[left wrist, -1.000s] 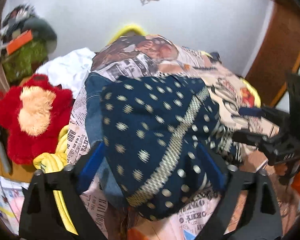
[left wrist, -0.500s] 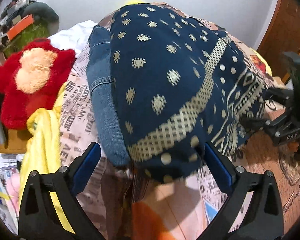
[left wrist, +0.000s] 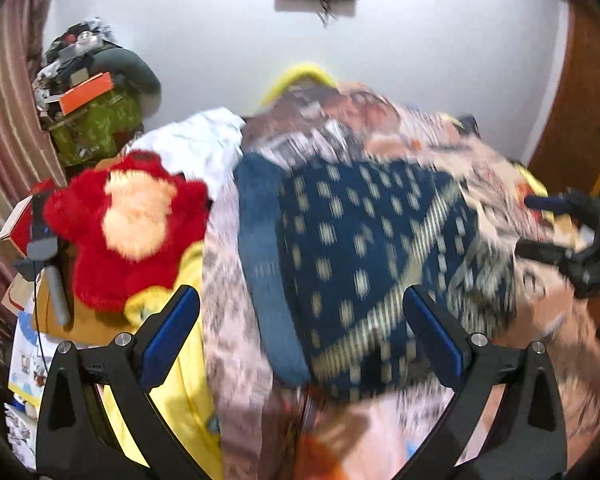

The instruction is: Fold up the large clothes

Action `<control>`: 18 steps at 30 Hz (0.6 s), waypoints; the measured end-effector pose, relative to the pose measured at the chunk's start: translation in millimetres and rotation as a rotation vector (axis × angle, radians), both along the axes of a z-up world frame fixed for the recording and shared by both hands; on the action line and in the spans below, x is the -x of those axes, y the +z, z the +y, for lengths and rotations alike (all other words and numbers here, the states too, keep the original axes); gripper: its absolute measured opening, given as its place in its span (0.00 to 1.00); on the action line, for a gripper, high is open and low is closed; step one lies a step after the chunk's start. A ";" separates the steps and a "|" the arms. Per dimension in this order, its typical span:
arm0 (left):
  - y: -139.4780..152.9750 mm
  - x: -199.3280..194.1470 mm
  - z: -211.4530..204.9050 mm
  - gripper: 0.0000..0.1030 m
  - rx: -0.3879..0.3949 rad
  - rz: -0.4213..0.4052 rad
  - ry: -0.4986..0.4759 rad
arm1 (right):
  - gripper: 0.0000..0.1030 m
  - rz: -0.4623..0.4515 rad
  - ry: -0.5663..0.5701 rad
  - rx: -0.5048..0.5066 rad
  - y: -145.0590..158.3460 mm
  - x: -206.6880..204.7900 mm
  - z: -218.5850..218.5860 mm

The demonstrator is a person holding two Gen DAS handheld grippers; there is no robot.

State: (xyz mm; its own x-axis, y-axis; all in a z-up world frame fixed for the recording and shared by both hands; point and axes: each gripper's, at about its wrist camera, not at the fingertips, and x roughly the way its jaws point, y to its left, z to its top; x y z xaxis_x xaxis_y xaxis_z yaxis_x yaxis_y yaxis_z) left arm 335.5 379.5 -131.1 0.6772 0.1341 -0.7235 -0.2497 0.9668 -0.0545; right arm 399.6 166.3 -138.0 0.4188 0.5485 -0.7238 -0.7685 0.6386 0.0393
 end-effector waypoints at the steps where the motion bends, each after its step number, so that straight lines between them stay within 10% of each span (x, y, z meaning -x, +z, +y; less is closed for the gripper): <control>1: 0.4 -10.7 4.7 1.00 0.008 -0.003 0.007 | 0.87 -0.008 -0.012 -0.012 2.9 -6.7 9.9; 10: -57.0 -89.8 44.9 1.00 0.131 0.085 0.123 | 0.87 0.188 -0.088 -0.007 -50.0 -89.5 70.9; 15: -64.8 -75.0 59.8 1.00 0.282 0.047 0.135 | 0.87 0.270 -0.074 -0.024 -79.8 -111.4 48.5; 18: -53.6 -62.7 52.9 1.00 0.228 0.049 0.144 | 0.87 0.237 -0.081 -0.023 -70.8 -104.4 25.9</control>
State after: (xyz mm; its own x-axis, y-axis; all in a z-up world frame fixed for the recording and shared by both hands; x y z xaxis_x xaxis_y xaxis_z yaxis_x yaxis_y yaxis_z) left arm 398.2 432.4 -184.7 0.6260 0.0563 -0.7778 -0.3918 0.8851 -0.2513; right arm 504.0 192.2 -208.8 0.2825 0.5374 -0.7946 -0.6822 0.6949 0.2275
